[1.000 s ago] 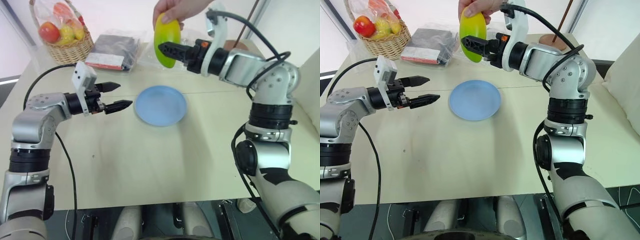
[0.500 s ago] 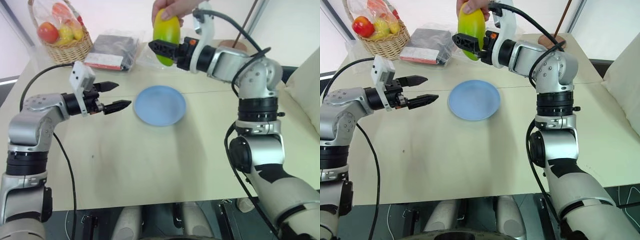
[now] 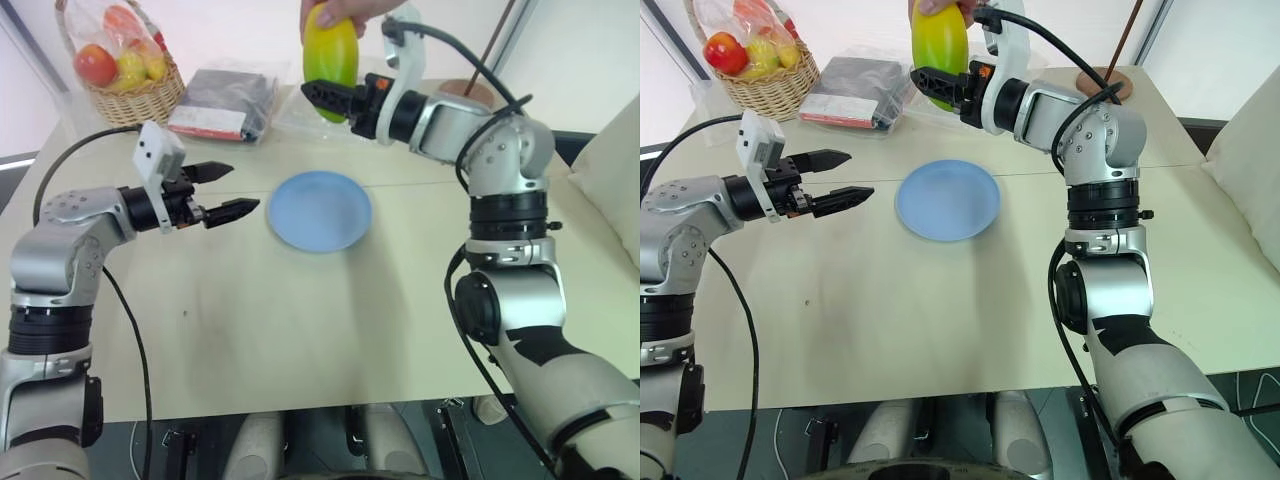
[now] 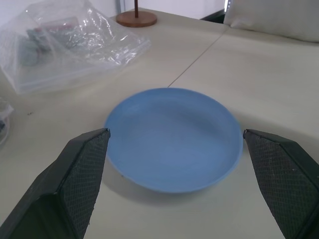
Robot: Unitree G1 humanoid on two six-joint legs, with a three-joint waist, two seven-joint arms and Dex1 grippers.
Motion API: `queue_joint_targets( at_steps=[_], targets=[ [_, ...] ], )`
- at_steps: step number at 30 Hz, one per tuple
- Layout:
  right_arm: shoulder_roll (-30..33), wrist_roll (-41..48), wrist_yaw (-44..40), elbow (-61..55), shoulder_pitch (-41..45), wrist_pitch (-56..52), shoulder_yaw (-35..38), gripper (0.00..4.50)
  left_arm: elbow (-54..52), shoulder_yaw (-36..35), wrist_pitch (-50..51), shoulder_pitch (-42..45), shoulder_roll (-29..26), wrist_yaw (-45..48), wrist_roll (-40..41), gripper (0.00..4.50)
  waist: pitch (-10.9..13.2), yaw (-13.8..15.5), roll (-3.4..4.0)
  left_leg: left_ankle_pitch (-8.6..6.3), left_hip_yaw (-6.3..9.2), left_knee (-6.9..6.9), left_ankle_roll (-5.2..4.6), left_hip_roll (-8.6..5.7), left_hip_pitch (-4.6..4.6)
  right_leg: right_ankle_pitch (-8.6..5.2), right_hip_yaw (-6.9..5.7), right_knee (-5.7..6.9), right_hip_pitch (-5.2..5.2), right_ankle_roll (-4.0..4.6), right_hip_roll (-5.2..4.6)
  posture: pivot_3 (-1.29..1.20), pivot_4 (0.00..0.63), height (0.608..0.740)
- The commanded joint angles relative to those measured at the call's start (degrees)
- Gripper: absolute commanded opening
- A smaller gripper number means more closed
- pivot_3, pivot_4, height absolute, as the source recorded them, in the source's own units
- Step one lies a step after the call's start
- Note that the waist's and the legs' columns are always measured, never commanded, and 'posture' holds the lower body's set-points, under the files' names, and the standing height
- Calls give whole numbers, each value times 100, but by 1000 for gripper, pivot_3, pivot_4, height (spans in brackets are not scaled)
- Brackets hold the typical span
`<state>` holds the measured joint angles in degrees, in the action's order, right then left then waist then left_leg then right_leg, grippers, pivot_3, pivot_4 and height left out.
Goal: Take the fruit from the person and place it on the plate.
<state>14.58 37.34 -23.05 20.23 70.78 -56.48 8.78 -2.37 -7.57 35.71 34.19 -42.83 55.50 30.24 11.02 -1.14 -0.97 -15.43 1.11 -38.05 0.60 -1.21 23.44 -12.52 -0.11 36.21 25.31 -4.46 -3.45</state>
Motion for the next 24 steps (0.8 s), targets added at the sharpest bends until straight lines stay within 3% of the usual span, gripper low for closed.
queue_joint_targets(
  at_steps=[1, 7, 11, 19, 24],
  targets=[
    [-33, 40, -69, -161, 280, 85, 102, 2593, -146, -134, -25, 59, -72, -21, 60, 4500, 0, 2, 0, 0, 0, 0, 0, 0, 0, 0, 0, 0, 0, 0, 0, 0, 150, 740],
    [91, -48, -245, -484, 144, 71, -100, 2593, -104, -99, -54, 75, -72, -7, 44, 4500, 0, 4, 0, 0, 0, 0, 0, -1, 0, 0, 0, 0, 0, 0, -1, 0, 150, 740],
    [149, 52, -343, -1103, -413, -256, -250, 2593, -99, -93, -14, 8, -178, 98, 43, 4500, -1, 7, -1, 0, 0, 0, 0, -1, 0, 0, 0, 0, -1, 0, 0, 0, 150, 740],
    [-454, -421, 461, -1772, -2196, -265, -610, 2593, -190, -113, 198, -254, -542, 450, 160, 4500, -1, 1, -1, 0, 0, -1, 0, -1, 0, 0, 1, 5, 0, 0, -2, 0, 150, 740],
    [-737, -870, 650, -1194, -2398, 268, -706, 2593, -192, 22, 326, -299, -728, 736, 146, 4500, 1, -6, 2, 1, -2, -1, 1, -1, -1, 0, 2, 8, 4, 0, 12, 0, 150, 740]
  ],
)
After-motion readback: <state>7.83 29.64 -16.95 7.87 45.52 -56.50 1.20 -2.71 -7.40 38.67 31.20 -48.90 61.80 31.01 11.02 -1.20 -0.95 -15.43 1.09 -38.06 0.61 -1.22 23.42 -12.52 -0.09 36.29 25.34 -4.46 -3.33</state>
